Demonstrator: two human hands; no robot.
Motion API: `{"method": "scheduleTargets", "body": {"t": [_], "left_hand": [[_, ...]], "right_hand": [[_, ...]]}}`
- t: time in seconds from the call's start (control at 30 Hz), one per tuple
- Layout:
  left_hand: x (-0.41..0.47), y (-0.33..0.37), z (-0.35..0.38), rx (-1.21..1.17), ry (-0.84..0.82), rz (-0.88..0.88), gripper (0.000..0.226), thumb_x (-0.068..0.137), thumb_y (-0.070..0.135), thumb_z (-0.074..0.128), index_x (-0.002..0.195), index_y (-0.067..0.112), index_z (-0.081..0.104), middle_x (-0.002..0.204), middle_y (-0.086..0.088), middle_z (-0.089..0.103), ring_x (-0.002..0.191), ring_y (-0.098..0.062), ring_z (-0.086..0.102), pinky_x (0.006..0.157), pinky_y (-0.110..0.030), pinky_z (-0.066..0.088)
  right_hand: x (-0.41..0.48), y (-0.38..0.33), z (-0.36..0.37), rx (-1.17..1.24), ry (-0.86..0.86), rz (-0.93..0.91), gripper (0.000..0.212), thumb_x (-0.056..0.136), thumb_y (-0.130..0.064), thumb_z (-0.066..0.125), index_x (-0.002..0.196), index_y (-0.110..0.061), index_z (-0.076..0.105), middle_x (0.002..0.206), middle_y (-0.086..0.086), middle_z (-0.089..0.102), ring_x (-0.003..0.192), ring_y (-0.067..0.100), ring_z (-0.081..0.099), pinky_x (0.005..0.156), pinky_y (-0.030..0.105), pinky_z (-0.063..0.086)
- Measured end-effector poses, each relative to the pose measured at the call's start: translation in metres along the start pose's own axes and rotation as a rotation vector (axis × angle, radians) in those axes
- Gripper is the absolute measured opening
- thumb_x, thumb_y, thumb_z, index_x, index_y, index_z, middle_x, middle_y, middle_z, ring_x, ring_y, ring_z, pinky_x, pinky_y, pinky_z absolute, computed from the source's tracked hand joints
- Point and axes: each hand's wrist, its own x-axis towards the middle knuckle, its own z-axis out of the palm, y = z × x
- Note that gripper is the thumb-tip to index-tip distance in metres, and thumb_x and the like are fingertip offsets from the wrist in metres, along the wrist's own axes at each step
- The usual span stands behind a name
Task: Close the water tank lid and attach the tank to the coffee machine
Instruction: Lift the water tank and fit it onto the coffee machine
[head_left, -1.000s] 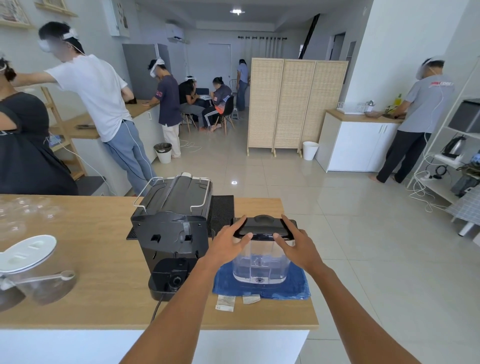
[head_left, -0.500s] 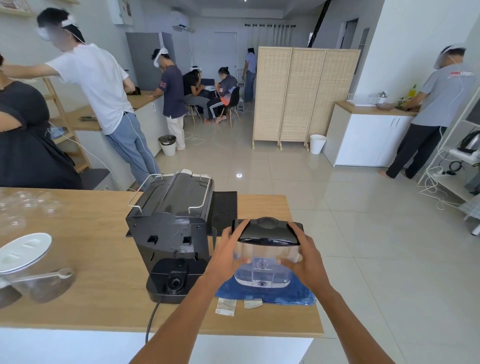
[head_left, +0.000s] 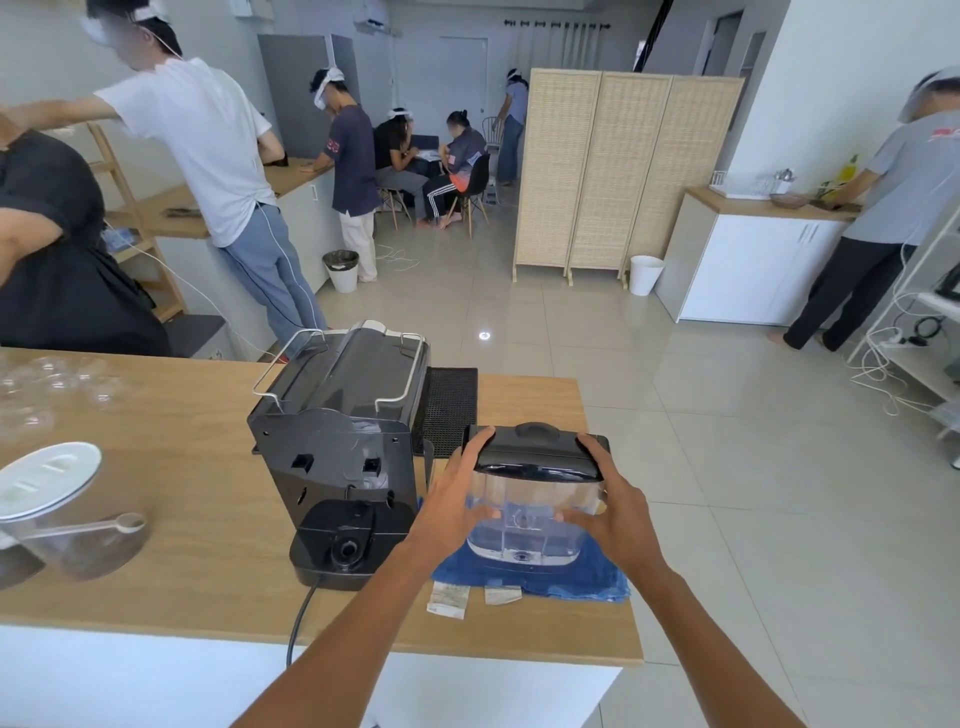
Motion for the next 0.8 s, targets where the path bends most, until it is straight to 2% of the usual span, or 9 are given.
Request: {"method": "scheduleTargets", "body": {"t": [0.1, 0.2, 0.27, 0.33, 0.4, 0.47, 0.6, 0.7, 0.8], "left_hand": [[-0.006, 0.005, -0.003, 0.011, 0.016, -0.003, 0.108, 0.082, 0.014, 0.081, 0.146, 0.061, 0.008, 0.161, 0.007, 0.026, 0.144, -0.021, 0.031, 0.112, -0.046, 0.031], [-0.013, 0.012, -0.012, 0.029, 0.052, 0.010, 0.107, 0.083, 0.019, 0.081, 0.143, 0.066, 0.007, 0.161, 0.005, 0.027, 0.132, -0.023, 0.045, 0.109, -0.046, 0.037], [-0.018, 0.017, -0.022, 0.044, 0.076, 0.051, 0.107, 0.082, 0.020, 0.081, 0.142, 0.067, 0.005, 0.159, 0.004, 0.031, 0.104, -0.020, 0.056, 0.102, -0.038, 0.042], [-0.024, 0.025, -0.033, 0.083, 0.110, 0.086, 0.108, 0.081, 0.021, 0.082, 0.145, 0.064, 0.005, 0.154, 0.003, 0.039, 0.071, -0.015, 0.049, 0.093, -0.040, 0.052], [-0.032, 0.031, -0.045, 0.105, 0.145, 0.099, 0.112, 0.079, 0.018, 0.084, 0.147, 0.062, 0.006, 0.130, -0.004, 0.059, 0.058, -0.017, 0.047, 0.081, -0.042, 0.057], [-0.043, 0.036, -0.058, 0.096, 0.171, 0.115, 0.112, 0.076, 0.018, 0.087, 0.149, 0.056, 0.011, 0.105, -0.017, 0.065, 0.052, -0.013, 0.049, 0.072, -0.036, 0.058], [-0.069, 0.041, -0.083, 0.021, 0.249, 0.106, 0.104, 0.073, 0.021, 0.088, 0.153, 0.038, 0.025, 0.106, -0.025, 0.065, 0.059, -0.009, 0.054, 0.083, -0.030, 0.059], [-0.087, 0.033, -0.099, -0.016, 0.301, 0.077, 0.104, 0.072, 0.018, 0.088, 0.153, 0.039, 0.025, 0.097, -0.007, 0.072, 0.069, -0.013, 0.060, 0.094, -0.037, 0.056], [-0.097, 0.019, -0.119, 0.002, 0.331, 0.077, 0.105, 0.073, 0.022, 0.087, 0.154, 0.042, 0.023, 0.065, 0.009, 0.053, 0.056, -0.012, 0.049, 0.079, -0.035, 0.059]], "right_hand": [[-0.004, -0.007, -0.001, -0.028, -0.005, -0.016, 0.100, 0.073, -0.021, 0.088, 0.151, -0.043, 0.029, 0.140, -0.003, 0.060, 0.095, 0.001, 0.055, 0.082, 0.007, 0.045], [-0.005, -0.023, -0.008, -0.030, 0.001, -0.072, 0.100, 0.075, -0.024, 0.087, 0.152, -0.044, 0.028, 0.144, -0.007, 0.056, 0.116, 0.016, 0.061, 0.092, 0.025, 0.053], [-0.006, -0.036, -0.014, -0.036, 0.010, -0.106, 0.100, 0.074, -0.028, 0.087, 0.153, -0.044, 0.027, 0.143, -0.009, 0.057, 0.118, 0.014, 0.061, 0.093, 0.028, 0.054], [-0.008, -0.048, -0.019, -0.042, 0.022, -0.132, 0.101, 0.073, -0.030, 0.088, 0.153, -0.044, 0.027, 0.140, -0.010, 0.058, 0.111, 0.010, 0.062, 0.089, 0.023, 0.053], [-0.011, -0.062, -0.023, -0.047, 0.022, -0.150, 0.103, 0.072, -0.030, 0.089, 0.153, -0.045, 0.027, 0.136, -0.010, 0.061, 0.100, 0.008, 0.064, 0.084, 0.023, 0.054], [-0.016, -0.077, -0.025, -0.050, 0.018, -0.161, 0.104, 0.070, -0.028, 0.090, 0.153, -0.043, 0.028, 0.129, -0.010, 0.064, 0.089, 0.000, 0.062, 0.080, 0.018, 0.052], [-0.024, -0.108, -0.020, -0.056, 0.002, -0.204, 0.104, 0.068, -0.026, 0.091, 0.152, -0.039, 0.030, 0.117, -0.010, 0.065, 0.076, -0.013, 0.054, 0.071, 0.002, 0.041], [-0.028, -0.128, -0.006, -0.010, -0.011, -0.220, 0.103, 0.068, -0.019, 0.091, 0.152, -0.031, 0.034, 0.105, -0.017, 0.062, 0.074, -0.013, 0.055, 0.067, 0.001, 0.042], [-0.026, -0.149, 0.012, 0.017, -0.004, -0.229, 0.104, 0.066, -0.016, 0.092, 0.151, -0.030, 0.036, 0.098, -0.029, 0.056, 0.069, -0.011, 0.054, 0.063, 0.003, 0.041]]}}
